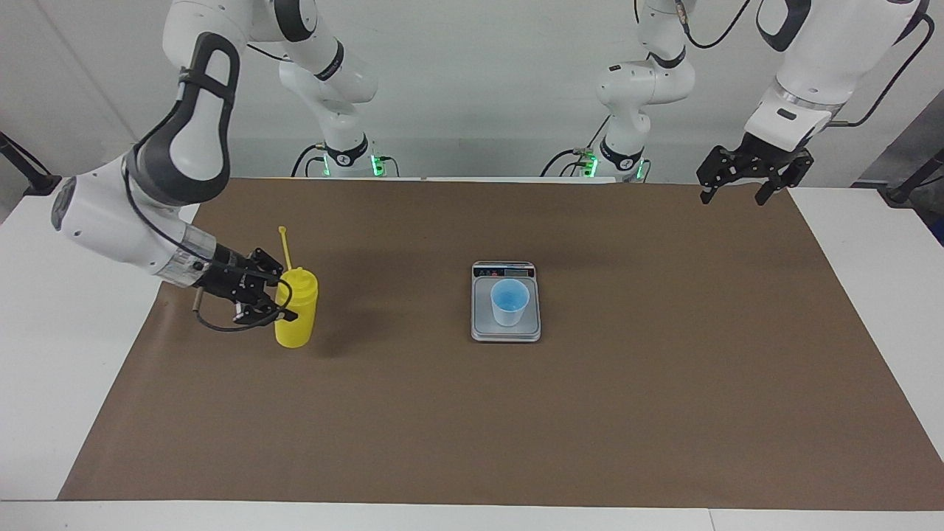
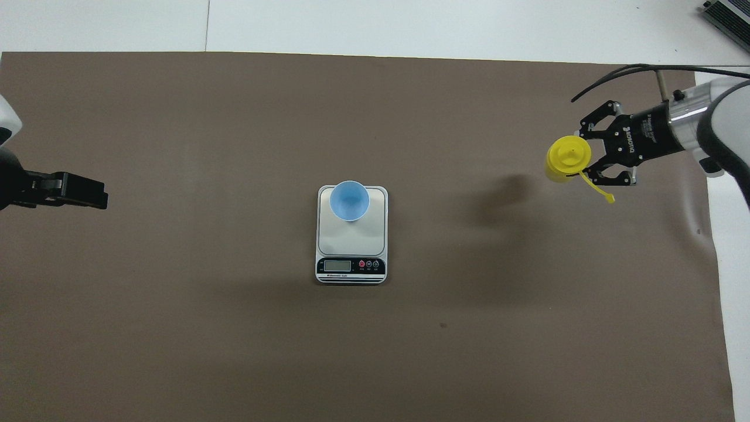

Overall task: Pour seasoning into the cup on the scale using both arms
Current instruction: 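Lift the yellow bottle with the right gripper toward the blue cup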

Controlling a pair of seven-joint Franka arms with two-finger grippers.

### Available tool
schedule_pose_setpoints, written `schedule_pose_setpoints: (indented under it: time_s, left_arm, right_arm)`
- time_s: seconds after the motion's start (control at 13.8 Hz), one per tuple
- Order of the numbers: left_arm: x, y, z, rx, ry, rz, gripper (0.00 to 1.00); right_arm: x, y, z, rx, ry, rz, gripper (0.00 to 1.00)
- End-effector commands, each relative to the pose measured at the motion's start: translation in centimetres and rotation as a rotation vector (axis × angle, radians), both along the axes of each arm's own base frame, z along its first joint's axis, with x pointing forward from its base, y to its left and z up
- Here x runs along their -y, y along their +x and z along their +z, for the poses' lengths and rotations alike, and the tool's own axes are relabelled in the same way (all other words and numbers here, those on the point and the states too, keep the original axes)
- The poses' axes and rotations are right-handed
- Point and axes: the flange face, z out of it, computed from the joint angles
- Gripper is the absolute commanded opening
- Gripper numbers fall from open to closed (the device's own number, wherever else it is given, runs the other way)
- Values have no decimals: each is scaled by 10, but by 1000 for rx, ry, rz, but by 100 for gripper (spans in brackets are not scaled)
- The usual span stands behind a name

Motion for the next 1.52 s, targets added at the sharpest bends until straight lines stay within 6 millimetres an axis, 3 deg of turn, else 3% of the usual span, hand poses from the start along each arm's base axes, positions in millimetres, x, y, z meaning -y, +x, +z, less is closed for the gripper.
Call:
schedule_pose_setpoints:
  time_s: [0.0, 0.22, 0.36, 0.51, 0.79, 0.94, 1.08, 1.16, 1.45]
  left_arm:
    - [-2, -5, 1, -8, -8, -2, 100]
    - [-3, -5, 0, -10, -9, -2, 100]
    - [-3, -5, 0, -8, -9, 0, 100]
    - [-3, -5, 0, -10, -9, 0, 100]
    - [-3, -5, 0, -10, -8, -3, 100]
    - [-3, -5, 1, -7, -9, 0, 100]
    - [-3, -5, 0, -10, -9, 0, 100]
    - [-3, -5, 1, -7, -9, -2, 100]
    - [-3, -5, 0, -10, -9, 0, 100]
  right_arm:
    - [-62, 8, 19, 4, -115, 13, 0]
    - [-136, 8, 23, 70, -251, 19, 0]
    - [-170, 7, 23, 95, -295, -24, 0]
    - [-218, 0, 16, 174, -430, 70, 0]
    - [-268, -15, 4, 266, -654, 235, 0]
    - [-295, -11, -1, 313, -725, 294, 0]
    - [-323, -2, -7, 317, -744, 272, 0]
    - [-349, -4, -14, 343, -805, 282, 0]
    - [-389, -21, -19, 409, -890, 227, 0]
